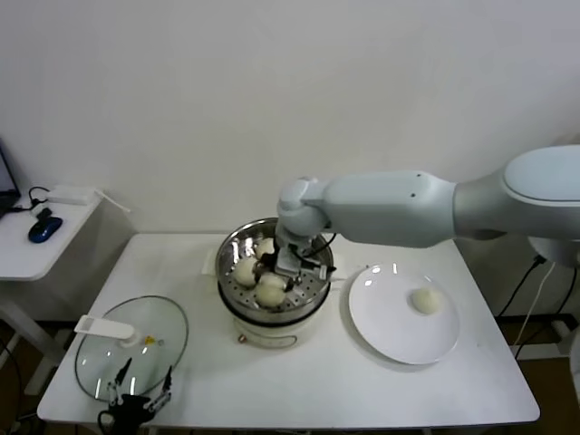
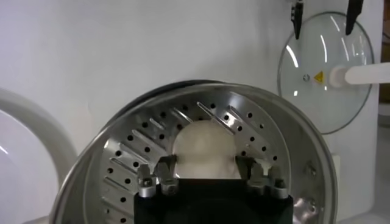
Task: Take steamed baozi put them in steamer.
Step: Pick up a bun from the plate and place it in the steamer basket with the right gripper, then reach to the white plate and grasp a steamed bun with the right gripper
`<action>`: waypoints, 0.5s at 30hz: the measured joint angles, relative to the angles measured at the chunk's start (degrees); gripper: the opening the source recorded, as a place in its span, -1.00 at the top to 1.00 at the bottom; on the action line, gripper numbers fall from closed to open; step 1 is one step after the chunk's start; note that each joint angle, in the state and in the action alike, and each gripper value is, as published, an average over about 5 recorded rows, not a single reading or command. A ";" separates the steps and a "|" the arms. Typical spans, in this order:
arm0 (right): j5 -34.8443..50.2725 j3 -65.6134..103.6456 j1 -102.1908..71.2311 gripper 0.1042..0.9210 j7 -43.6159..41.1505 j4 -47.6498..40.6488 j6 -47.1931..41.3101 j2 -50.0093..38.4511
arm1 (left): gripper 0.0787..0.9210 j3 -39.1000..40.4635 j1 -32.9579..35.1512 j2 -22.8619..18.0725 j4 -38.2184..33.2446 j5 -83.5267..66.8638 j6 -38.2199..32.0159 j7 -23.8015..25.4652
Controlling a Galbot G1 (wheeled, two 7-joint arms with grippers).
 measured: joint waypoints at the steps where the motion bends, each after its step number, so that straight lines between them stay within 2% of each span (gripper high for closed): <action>1: 0.27 -0.02 0.05 -0.59 0.08 -0.19 0.08 -0.09 | -0.77 -0.02 0.01 -0.02 0.00 0.00 0.00 -0.01; 5: 3.42 -1.33 1.99 -0.74 -0.37 -0.33 0.07 -1.21 | -0.77 -0.07 0.08 -0.06 -0.04 0.00 0.09 -0.02; 15: 20.47 -13.31 14.15 -0.76 -6.58 0.35 -5.38 -9.91 | -0.77 0.23 0.74 0.03 -0.25 0.32 0.14 0.08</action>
